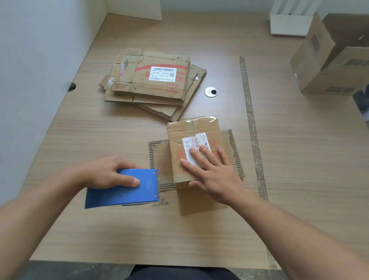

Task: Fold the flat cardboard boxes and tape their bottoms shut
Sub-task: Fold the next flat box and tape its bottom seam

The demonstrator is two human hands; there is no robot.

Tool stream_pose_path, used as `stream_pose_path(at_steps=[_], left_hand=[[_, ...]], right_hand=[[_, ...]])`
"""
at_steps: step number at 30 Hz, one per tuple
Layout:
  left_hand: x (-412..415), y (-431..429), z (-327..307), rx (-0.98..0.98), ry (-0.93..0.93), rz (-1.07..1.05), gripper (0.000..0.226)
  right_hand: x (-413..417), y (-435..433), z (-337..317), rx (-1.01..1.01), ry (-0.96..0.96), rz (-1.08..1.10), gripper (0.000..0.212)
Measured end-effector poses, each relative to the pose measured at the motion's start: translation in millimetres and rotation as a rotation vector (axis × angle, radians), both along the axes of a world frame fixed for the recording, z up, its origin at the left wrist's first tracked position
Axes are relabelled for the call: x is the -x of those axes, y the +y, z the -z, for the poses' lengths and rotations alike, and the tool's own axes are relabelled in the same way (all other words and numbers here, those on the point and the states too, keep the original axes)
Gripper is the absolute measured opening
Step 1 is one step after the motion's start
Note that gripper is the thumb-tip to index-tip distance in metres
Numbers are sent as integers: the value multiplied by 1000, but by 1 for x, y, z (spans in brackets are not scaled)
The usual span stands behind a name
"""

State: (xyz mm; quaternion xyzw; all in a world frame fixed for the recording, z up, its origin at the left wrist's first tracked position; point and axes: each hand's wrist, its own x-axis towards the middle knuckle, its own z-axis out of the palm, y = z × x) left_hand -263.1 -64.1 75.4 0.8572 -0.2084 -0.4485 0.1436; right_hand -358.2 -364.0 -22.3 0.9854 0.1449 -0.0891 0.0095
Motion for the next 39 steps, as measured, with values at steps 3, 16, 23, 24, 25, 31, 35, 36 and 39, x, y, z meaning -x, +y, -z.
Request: stream_pose_path(at_steps=[3,16,23,24,25,31,35,36,39], left_hand=[[-3,-8,16,-47,-27,6,27],[-9,-59,36,-204,-188,91,37],[3,-76,33,-318,-321,46,43],[5,-79,32,-331,-339,34,43],[7,-80,31,-343,-358,22,42],[28,-88,27,-387,-512,-28,42],[37,-94,22,-421,-586,-8,39],[39,-94,21,-423,-601,-4,38],[43,-93,21,-422,-635,10,36]], right_hand=[[0,-2,3,-20,-12,6,64],[-3,-2,5,-96,13,44,65],[-5,1,8,-118,15,64,64],[-5,1,8,-122,12,67,64],[-5,2,8,-127,9,71,64],[-3,4,7,-176,6,97,63],[-1,13,2,-240,24,144,64],[0,14,1,-254,31,159,63],[0,15,-1,-257,57,177,58]])
